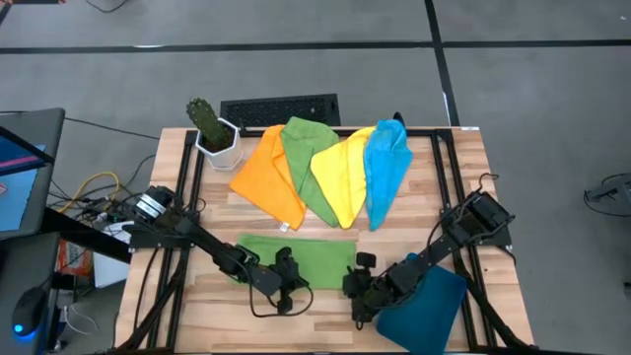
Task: Fold microfiber towels
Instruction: Fold the right green microfiber towel
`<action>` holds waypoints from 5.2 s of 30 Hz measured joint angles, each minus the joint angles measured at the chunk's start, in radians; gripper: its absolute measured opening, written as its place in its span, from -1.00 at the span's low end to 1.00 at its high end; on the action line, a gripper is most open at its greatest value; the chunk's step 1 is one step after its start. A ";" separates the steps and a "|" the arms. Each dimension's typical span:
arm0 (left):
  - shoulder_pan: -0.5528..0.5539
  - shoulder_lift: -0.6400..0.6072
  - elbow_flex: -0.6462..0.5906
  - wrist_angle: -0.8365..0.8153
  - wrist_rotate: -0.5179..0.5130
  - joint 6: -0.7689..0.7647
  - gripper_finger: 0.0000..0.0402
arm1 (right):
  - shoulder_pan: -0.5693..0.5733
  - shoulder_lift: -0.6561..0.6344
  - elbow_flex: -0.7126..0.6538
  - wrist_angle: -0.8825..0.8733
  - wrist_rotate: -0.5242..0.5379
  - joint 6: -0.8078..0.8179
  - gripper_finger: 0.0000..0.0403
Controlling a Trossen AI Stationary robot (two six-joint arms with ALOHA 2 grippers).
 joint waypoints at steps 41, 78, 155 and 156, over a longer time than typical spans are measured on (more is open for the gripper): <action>0.022 0.002 0.059 -0.199 0.119 0.021 -1.00 | -0.151 0.000 0.158 0.093 0.010 -0.392 -0.86; -0.017 -0.078 0.019 -0.166 -0.115 0.012 -1.00 | -0.121 0.000 0.158 0.187 0.053 -0.454 -0.87; -0.071 -0.128 0.006 -0.534 -0.108 -0.130 -1.00 | -0.171 0.073 0.158 0.418 -0.145 -0.489 -0.88; -0.071 -0.128 0.006 -0.534 -0.111 -0.128 -1.00 | -0.171 0.073 0.158 0.419 -0.145 -0.489 -0.87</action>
